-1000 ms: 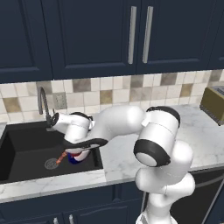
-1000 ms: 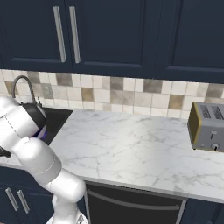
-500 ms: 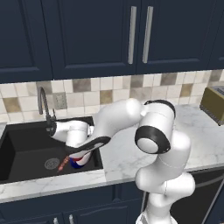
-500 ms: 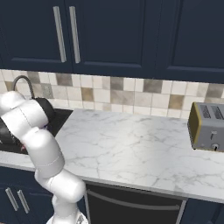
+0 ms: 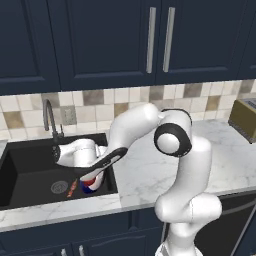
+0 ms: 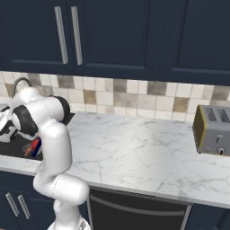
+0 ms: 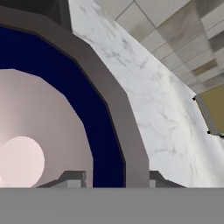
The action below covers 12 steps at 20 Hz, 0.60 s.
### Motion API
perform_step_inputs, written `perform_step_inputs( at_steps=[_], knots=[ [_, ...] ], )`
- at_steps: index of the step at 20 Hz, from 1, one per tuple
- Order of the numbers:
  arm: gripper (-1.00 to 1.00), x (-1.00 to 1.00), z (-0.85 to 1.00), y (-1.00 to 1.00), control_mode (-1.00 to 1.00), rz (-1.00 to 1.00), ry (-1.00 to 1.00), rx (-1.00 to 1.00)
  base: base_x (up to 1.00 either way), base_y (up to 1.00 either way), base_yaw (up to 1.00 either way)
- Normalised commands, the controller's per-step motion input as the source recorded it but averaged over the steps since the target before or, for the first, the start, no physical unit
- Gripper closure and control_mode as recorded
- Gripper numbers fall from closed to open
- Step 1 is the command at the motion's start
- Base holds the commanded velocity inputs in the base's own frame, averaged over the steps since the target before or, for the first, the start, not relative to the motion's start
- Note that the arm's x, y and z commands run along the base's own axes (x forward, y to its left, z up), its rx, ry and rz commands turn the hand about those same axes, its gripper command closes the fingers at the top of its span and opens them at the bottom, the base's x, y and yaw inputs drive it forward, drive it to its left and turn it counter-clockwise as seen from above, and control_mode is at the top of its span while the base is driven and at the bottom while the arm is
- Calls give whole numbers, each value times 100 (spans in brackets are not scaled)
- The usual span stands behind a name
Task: Dump the kebab skewer and onion from the bowl so the bowl can be washed. Place the bowl in the sink after clearing the leftovers.
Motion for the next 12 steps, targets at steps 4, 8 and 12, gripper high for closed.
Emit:
perform_step_inputs(
  at_steps=[4, 8, 12],
  knots=[
    [100, 17, -27, 34, -100, 0, 2, -20, 0, 0, 0],
    [100, 17, -1, 30, -100, 0, 2, -15, 0, 0, 0],
    [100, 5, 0, 17, -100, 0, 1, -11, 0, 0, 0]
  ],
)
